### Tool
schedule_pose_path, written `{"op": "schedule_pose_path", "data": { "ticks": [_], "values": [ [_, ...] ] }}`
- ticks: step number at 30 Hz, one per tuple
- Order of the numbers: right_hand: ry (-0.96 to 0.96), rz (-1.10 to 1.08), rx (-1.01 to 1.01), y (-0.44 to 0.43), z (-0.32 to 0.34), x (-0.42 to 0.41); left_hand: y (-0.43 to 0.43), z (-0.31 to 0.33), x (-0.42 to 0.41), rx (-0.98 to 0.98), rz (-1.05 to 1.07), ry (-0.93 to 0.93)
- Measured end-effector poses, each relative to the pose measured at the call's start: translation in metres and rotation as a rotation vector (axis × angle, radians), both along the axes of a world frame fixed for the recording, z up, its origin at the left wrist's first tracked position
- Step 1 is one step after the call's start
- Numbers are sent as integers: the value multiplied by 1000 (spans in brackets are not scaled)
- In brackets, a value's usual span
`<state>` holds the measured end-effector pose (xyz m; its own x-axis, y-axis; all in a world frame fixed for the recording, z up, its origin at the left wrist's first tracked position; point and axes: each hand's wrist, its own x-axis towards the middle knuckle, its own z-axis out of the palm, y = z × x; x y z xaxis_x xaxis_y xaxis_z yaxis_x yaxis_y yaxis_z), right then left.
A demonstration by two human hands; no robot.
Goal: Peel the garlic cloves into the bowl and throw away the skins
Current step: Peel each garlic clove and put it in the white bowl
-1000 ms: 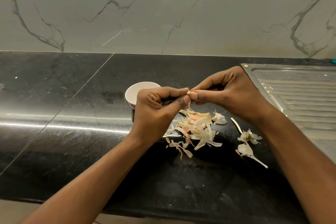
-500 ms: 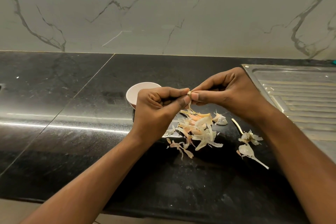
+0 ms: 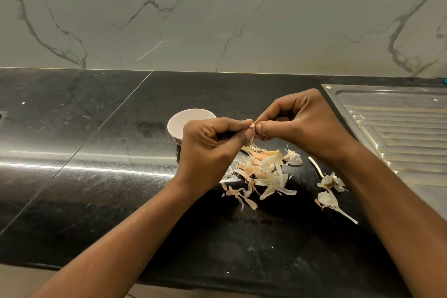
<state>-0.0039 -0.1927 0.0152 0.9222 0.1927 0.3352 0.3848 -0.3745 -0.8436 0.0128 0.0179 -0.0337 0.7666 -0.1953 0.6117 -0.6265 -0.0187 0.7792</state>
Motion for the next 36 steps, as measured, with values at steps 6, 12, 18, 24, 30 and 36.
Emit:
{"op": "schedule_pose_path", "data": {
  "ticks": [6, 12, 18, 24, 30, 36],
  "values": [
    [-8, 15, 68, -3, 4, -3, -1, 7, -1, -156, -107, 138],
    [6, 31, 96, -6, 6, -2, -2, 10, -1, -240, -168, 262],
    [-23, 43, 31, -6, 5, -1, -1, 8, 1, -175, -136, 232],
    [-132, -1, -62, -4, 0, 3, -3, 9, -1, -209, -124, 283],
    [-51, 15, -44, -12, 5, 1, -1, 15, 1, -410, -248, 499],
    [33, 76, -12, -15, 8, -2, -2, 16, 0, -417, -212, 517]
  ]
}}
